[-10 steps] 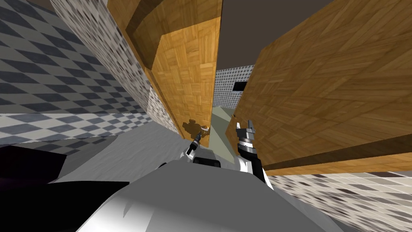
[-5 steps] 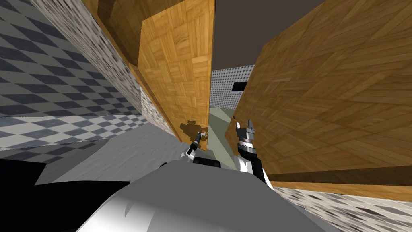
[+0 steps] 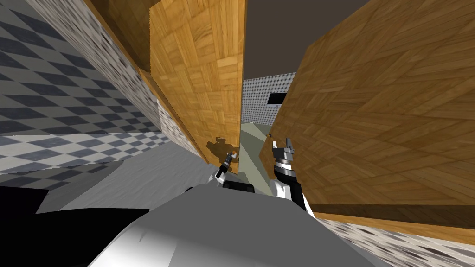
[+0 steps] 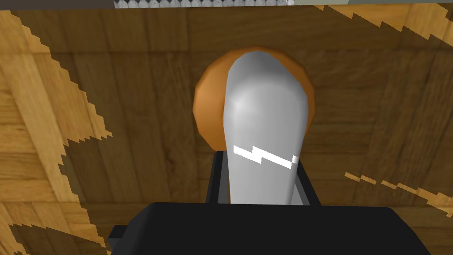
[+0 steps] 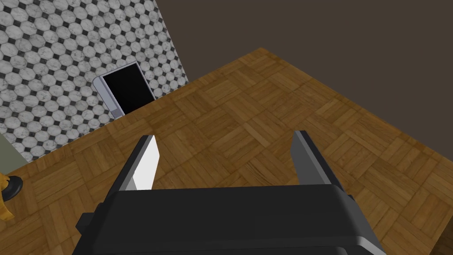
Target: Push the door open
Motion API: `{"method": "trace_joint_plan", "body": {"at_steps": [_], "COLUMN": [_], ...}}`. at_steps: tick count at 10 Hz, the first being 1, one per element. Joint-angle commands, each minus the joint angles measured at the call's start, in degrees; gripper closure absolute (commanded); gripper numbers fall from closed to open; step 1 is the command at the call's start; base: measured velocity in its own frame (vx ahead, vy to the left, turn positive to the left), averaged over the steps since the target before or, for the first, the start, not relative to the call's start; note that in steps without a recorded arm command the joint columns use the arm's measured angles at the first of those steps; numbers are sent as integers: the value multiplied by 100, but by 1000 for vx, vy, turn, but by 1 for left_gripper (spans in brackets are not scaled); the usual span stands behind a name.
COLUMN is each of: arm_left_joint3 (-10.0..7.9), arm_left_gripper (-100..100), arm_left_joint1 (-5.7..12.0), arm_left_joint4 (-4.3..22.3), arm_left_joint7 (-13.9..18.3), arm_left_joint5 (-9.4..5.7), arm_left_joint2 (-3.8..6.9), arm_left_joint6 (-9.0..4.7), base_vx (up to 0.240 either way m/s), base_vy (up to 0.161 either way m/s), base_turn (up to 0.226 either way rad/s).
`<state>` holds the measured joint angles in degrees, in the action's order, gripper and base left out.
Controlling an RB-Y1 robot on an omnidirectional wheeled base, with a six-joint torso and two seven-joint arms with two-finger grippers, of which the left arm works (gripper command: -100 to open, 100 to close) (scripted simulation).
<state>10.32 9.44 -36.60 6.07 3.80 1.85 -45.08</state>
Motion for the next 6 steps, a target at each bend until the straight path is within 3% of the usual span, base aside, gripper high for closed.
{"method": "trace_joint_plan", "body": {"at_steps": [1, 3, 6], "arm_left_joint3": [5, 5, -129], "arm_left_gripper": [100, 100, 100], "arm_left_joint1": [-3, -3, -24], "arm_left_joint4": [-2, -2, -3], "arm_left_joint7": [3, 3, -55], "arm_left_joint5": [1, 1, -21], "arm_left_joint2": [-6, -6, 83], "arm_left_joint6": [-7, -7, 12], "base_vx": [-13, -3, 146], "base_vy": [5, 1, -68], "base_turn": [0, 2, 64]}}
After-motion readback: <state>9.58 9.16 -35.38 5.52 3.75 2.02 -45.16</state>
